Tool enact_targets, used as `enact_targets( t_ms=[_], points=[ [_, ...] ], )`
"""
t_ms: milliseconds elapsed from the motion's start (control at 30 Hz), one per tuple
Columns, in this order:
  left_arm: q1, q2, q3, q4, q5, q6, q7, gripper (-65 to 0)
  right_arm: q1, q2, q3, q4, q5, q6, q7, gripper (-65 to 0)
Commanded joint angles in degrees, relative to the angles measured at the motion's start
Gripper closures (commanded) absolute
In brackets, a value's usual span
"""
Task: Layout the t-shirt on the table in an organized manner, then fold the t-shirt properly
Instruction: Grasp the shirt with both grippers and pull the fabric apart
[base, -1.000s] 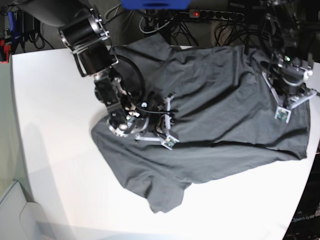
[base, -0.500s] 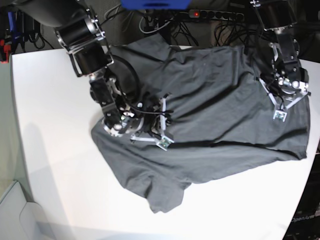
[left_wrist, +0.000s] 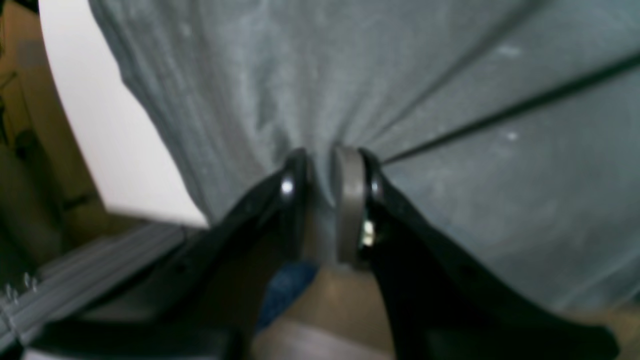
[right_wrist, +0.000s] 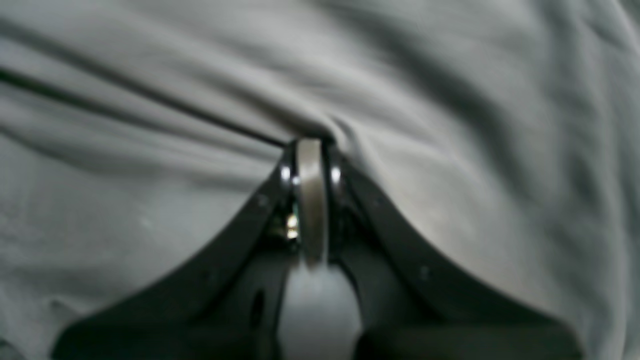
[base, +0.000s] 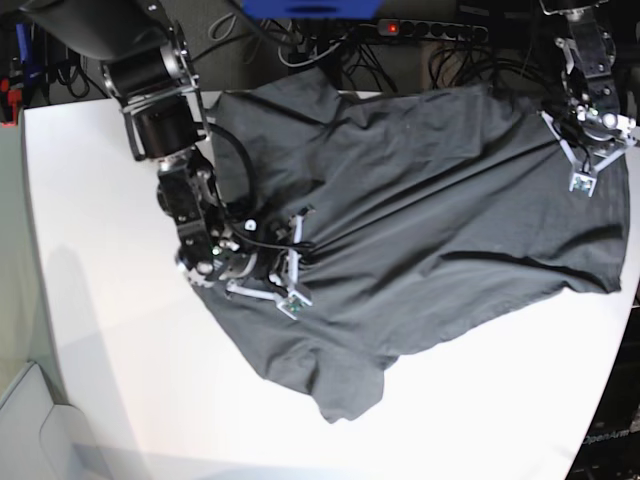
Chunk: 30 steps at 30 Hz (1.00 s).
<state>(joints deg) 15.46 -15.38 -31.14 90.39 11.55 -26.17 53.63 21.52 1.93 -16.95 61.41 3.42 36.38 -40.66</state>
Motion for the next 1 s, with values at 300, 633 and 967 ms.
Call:
enact_targets(
  t_ms=[300,633,967],
  points=[
    [1.6,-0.7,-2.6,8.9,1.1,0.1,1.7,-10.8,1.3,-0.3,0.4,0.6,-0.6,-0.3,0.2,0.0],
    [-6.3,-0.5,-2.3,13.4,1.0,0.1,5.7,-10.8,0.8,0.0,0.2,0.5,-0.7,-0.3,0.2,0.0],
    [-25.4,2.2,-1.4,-10.3,1.0,0.1,2.0,-10.7,-0.6,0.2,0.2,0.4,-0.7,-0.3,0.0,0.0]
  ],
)
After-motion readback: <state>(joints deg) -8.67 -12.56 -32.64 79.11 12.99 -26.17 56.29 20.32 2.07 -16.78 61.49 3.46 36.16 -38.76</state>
